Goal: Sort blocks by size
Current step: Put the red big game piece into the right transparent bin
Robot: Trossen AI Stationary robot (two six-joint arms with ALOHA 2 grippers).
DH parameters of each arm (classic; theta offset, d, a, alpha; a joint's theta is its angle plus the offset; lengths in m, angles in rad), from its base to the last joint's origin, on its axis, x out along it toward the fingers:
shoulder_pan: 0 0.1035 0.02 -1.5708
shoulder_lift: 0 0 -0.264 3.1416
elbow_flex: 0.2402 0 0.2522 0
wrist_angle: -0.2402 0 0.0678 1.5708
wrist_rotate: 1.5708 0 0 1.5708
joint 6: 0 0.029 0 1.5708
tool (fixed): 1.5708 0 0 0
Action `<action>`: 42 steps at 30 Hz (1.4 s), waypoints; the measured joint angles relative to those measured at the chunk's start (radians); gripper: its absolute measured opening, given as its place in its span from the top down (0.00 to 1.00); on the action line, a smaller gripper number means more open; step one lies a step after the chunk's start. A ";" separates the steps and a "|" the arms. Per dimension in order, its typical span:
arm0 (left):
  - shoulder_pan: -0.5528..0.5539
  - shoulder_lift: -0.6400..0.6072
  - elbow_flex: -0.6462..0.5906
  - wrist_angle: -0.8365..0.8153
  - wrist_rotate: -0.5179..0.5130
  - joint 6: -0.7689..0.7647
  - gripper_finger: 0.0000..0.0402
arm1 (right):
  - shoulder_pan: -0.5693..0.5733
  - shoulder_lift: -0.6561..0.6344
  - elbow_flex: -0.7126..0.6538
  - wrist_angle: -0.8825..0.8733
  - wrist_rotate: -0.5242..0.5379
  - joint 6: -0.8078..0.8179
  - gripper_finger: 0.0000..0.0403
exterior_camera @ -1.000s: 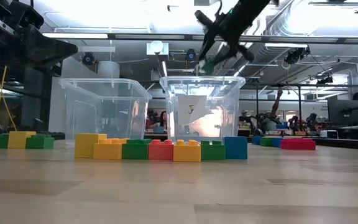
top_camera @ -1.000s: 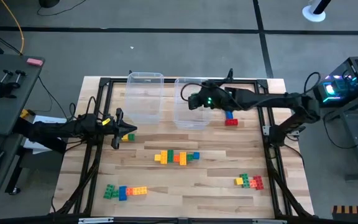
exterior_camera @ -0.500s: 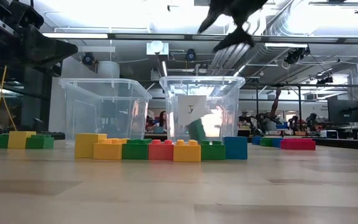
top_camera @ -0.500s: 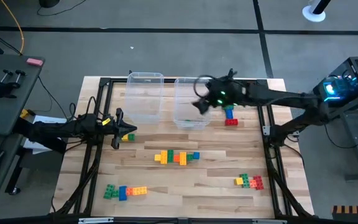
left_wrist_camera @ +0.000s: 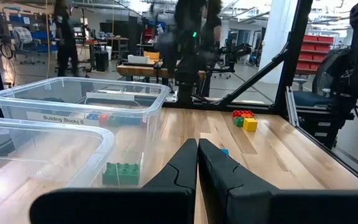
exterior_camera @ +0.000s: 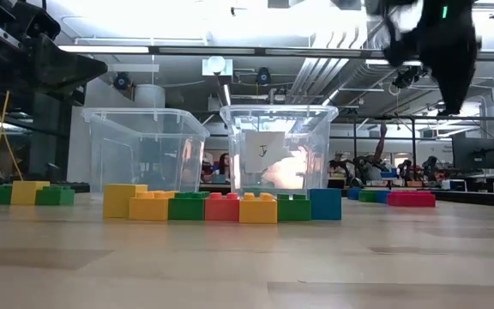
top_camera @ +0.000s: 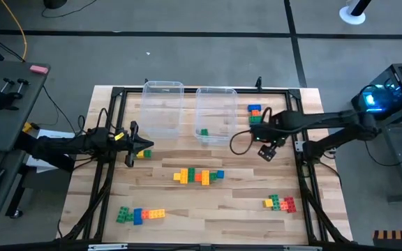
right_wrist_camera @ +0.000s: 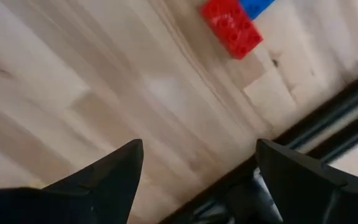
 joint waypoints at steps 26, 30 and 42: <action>0.000 0.000 0.000 0.000 0.000 0.000 0.99 | -0.301 0.307 -0.159 0.406 0.072 -1.020 0.23; 0.000 0.000 0.000 0.000 0.000 0.000 0.99 | -0.301 0.337 -0.155 0.421 0.087 -1.026 0.23; 0.000 0.000 0.000 0.000 0.000 0.000 0.99 | -0.298 0.363 -0.156 0.450 0.130 -0.936 0.23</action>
